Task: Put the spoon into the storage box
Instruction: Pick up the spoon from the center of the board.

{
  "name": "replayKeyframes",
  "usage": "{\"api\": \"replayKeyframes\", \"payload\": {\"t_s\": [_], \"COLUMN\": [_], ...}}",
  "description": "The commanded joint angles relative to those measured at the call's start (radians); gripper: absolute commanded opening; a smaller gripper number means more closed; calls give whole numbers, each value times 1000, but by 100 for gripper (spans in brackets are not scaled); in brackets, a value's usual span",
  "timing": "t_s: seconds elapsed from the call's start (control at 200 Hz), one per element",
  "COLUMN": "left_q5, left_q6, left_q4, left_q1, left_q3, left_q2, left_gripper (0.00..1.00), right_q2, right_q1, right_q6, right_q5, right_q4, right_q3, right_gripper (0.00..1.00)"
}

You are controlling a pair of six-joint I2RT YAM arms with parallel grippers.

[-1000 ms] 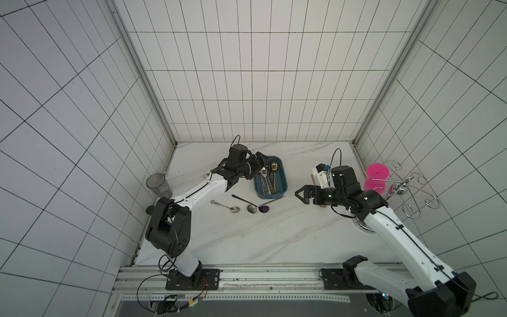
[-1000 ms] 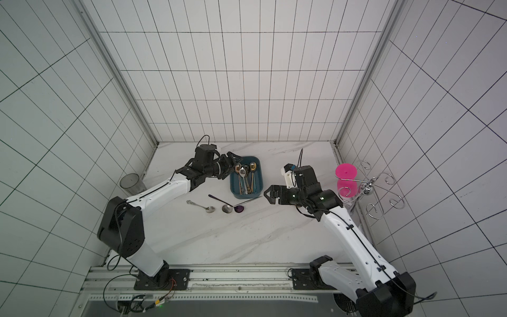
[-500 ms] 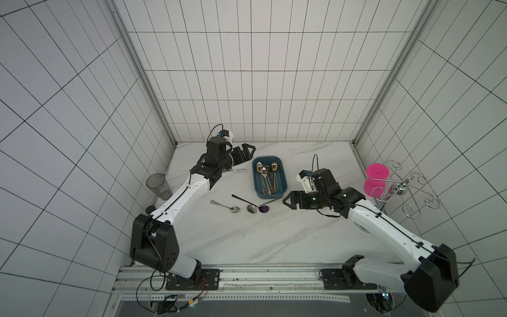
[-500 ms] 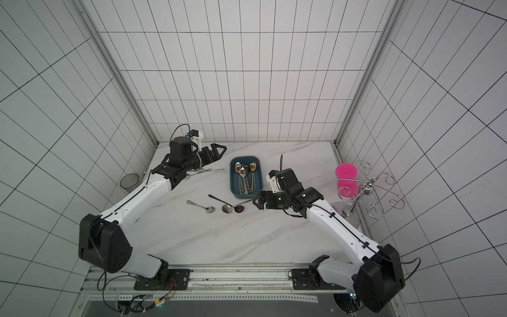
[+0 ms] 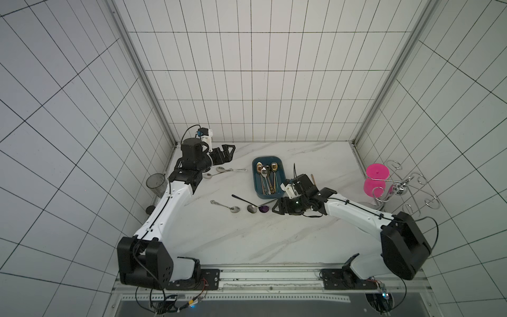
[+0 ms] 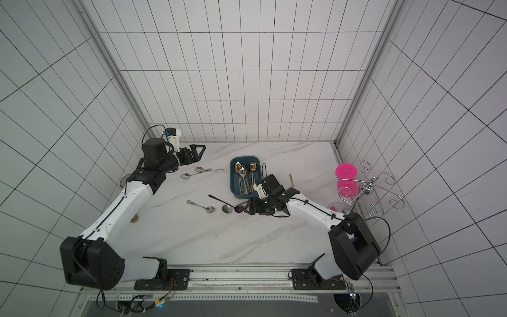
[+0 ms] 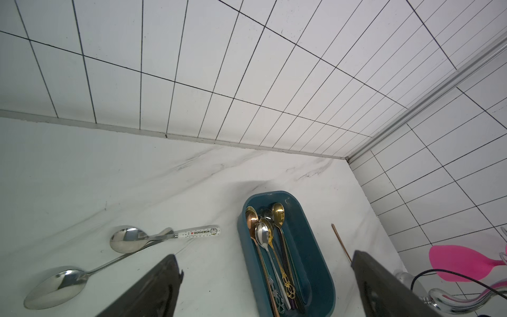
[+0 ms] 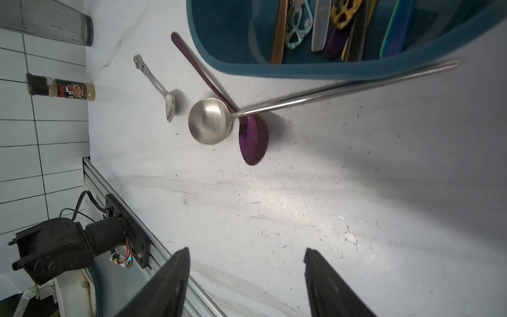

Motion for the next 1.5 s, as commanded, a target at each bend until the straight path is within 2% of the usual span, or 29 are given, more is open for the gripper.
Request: {"api": "replayKeyframes", "payload": {"t_s": [0.0,0.21,0.33,0.725,1.089,1.299,1.494], "left_q5": [16,29,35,37,35,32,34], "left_q6": [48,31,32,22,23,21,18], "left_q4": [-11,11,22,23,27,33,32], "left_q1": [32,76,76,76,77,76,78], "left_q3": [-28,-58,-64,-56,-63,-66,-65], "left_q2": [-35,-53,-49,-39,-50,-48,-48], "left_gripper": [99,99,99,99,99,99,99], "right_q2": [45,142,205,283,354,360,362], "right_q1": [22,34,36,40,37,29,23], "right_q6": [9,26,28,96,124,147,170], "right_q5": [-18,-31,-54,-26,-13,1,10], "right_q4": [39,74,88,183,178,178,185], "right_q3": [23,54,88,123,178,170,153], "right_gripper": [66,58,50,50,46,39,25]}}
